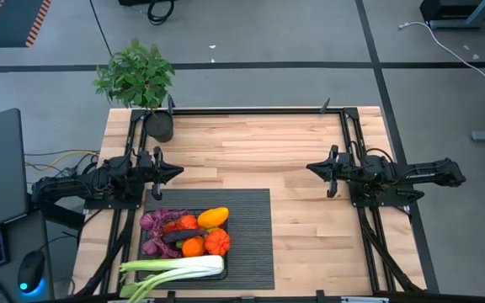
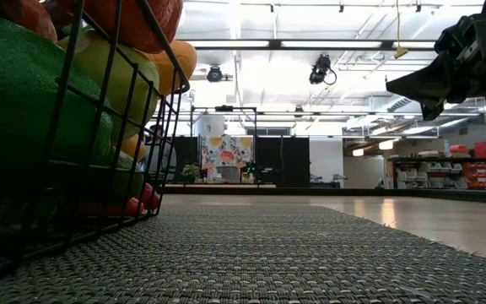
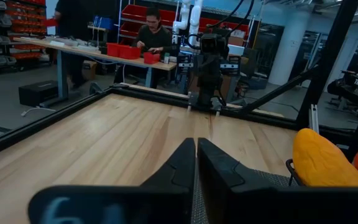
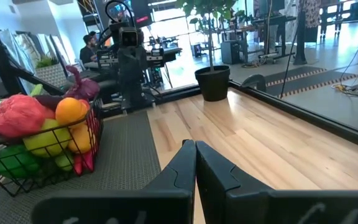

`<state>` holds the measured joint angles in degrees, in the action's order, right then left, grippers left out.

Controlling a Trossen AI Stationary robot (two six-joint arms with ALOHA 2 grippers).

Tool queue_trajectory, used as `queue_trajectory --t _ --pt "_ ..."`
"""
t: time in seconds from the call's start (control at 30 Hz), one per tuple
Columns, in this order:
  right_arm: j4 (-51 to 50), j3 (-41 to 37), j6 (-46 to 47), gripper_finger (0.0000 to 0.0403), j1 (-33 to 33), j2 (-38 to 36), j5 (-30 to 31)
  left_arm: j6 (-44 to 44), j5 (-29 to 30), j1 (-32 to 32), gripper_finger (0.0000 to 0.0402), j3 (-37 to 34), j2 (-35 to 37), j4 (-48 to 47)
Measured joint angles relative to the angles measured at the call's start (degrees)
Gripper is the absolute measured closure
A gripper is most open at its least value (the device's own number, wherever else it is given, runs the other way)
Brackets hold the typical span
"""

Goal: Build produce basket
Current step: Return to Home Position

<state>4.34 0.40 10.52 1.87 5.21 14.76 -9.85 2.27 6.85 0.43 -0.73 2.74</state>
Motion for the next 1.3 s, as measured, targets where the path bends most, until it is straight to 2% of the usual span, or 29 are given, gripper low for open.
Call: queue_trajectory --t 1.3 --pt "0.02 0.0 0.0 0.0386 0.0 0.0 0.11 0.0 0.01 0.0 0.0377 0.0 0.0 -0.01"
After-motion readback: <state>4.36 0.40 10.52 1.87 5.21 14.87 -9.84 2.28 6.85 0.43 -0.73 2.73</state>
